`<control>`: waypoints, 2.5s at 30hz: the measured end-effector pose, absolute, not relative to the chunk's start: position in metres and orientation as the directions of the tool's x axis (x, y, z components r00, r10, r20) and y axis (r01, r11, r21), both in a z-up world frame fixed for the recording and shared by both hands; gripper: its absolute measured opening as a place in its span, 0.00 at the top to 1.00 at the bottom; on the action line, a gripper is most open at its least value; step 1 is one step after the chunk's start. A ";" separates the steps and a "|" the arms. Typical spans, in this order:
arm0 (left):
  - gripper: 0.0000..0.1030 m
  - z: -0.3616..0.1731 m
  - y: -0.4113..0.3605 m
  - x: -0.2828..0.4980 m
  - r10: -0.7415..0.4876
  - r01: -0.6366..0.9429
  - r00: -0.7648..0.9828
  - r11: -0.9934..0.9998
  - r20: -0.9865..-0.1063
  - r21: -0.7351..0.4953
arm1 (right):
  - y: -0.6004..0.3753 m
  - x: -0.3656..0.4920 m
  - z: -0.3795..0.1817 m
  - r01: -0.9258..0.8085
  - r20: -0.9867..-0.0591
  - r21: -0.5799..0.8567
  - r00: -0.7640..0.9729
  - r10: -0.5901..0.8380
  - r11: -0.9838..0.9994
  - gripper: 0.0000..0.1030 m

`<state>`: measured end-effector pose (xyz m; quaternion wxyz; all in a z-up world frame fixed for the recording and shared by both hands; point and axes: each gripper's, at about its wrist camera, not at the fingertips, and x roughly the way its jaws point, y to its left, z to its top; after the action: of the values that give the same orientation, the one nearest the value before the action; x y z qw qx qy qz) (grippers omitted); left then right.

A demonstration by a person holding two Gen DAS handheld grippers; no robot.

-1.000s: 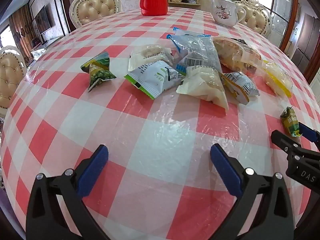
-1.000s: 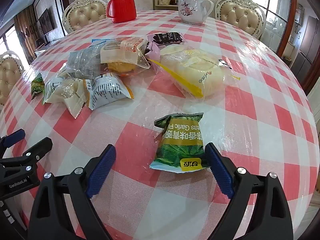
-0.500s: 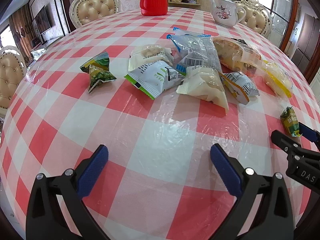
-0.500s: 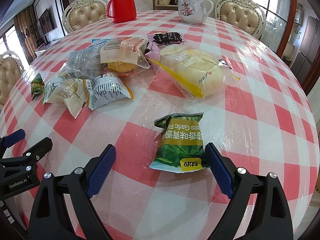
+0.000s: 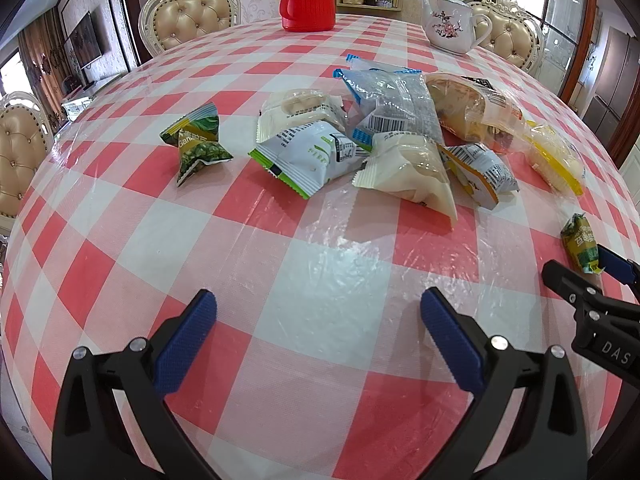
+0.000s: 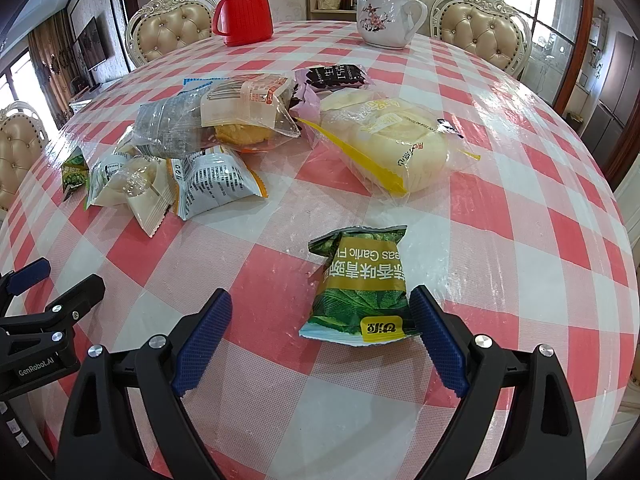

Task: Organize snacks

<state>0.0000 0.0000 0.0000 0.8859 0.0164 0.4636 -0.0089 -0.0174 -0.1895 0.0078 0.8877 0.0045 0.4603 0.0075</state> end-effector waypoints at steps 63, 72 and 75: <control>0.01 0.008 -0.029 0.017 -0.047 0.130 0.582 0.991 -0.812 0.036 | -0.217 -0.030 0.020 -0.030 -0.779 0.190 0.604 0.169 0.981 0.16; 0.19 0.011 -0.068 0.063 -0.043 0.208 0.621 0.972 -0.783 0.111 | -0.243 -0.036 0.032 -0.004 -0.752 0.177 0.645 0.138 0.984 0.16; 0.45 0.006 -0.060 0.068 -0.106 0.246 0.584 0.968 -0.805 0.051 | -0.244 -0.033 0.036 -0.013 -0.747 0.176 0.650 0.143 0.984 0.16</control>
<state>0.0678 -0.0601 0.0060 0.8864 0.0787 0.4452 -0.0992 -0.0334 -0.2440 0.0362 0.9049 0.0777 0.4164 0.0431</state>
